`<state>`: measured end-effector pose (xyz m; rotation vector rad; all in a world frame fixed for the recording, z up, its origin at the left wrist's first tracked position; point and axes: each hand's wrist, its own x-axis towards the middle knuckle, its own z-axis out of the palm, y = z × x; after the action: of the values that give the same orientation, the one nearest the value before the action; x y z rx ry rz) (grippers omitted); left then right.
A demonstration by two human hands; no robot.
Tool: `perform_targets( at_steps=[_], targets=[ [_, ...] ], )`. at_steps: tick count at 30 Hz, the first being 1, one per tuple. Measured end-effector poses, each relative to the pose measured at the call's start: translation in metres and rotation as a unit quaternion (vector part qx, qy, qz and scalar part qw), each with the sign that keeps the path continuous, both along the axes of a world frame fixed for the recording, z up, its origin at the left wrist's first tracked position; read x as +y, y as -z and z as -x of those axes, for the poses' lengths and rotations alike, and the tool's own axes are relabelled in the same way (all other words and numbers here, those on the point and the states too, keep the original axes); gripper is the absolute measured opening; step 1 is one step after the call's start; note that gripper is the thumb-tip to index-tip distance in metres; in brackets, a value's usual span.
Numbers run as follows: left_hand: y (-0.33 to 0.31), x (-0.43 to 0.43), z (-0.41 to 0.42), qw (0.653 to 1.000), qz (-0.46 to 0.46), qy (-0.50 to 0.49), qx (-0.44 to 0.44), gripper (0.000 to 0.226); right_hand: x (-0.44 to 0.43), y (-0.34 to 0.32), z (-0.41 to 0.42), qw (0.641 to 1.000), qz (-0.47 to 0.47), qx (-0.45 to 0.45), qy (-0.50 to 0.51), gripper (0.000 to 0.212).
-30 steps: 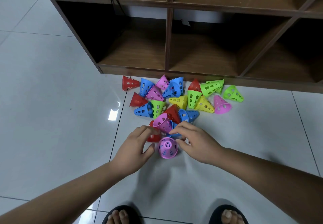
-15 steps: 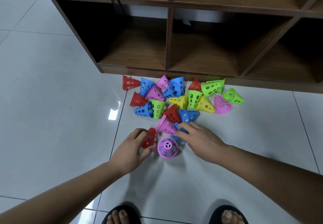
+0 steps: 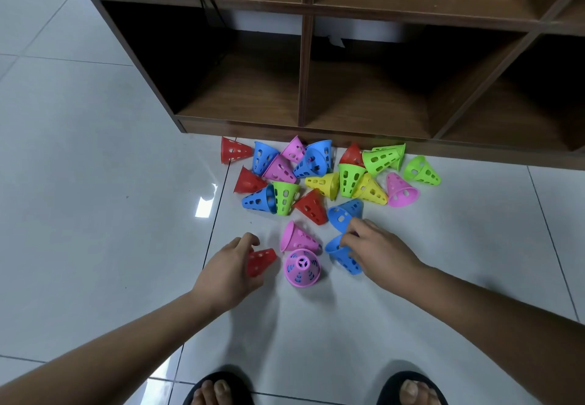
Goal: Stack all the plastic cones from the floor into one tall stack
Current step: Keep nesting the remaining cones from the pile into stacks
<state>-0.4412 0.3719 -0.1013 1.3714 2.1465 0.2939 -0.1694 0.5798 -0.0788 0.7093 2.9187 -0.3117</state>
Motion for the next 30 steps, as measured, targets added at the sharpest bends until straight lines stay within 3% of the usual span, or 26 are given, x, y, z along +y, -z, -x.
perform_targets(
  at_steps=[2,6,8,10,13,22,30],
  targets=[
    [-0.001,0.001,0.005,1.0,-0.007,-0.004,0.001,0.072,-0.001,-0.007,-0.004,0.997,0.047,0.054,0.036,0.011],
    [-0.008,0.006,0.013,0.999,-0.04,-0.034,-0.005,0.071,-0.006,-0.032,-0.004,0.958,0.184,0.154,0.157,0.018],
    [-0.014,0.009,0.014,0.995,-0.075,-0.056,-0.022,0.063,-0.01,-0.046,-0.002,0.916,0.269,0.193,0.226,0.016],
    [-0.026,0.013,0.014,0.99,-0.109,-0.083,-0.046,0.055,-0.015,-0.061,0.0,0.849,0.392,0.224,0.273,0.015],
    [-0.049,0.019,0.009,0.977,-0.16,-0.114,-0.088,0.049,-0.021,-0.078,0.004,0.762,0.536,0.235,0.277,0.016],
    [-0.108,0.029,-0.029,0.919,-0.297,-0.11,-0.235,0.033,-0.045,-0.057,0.017,0.666,0.653,0.159,0.324,0.015],
    [-0.105,0.024,-0.043,0.936,-0.304,0.04,-0.172,0.043,-0.05,-0.035,0.02,0.599,0.682,0.145,0.393,0.02]
  ],
)
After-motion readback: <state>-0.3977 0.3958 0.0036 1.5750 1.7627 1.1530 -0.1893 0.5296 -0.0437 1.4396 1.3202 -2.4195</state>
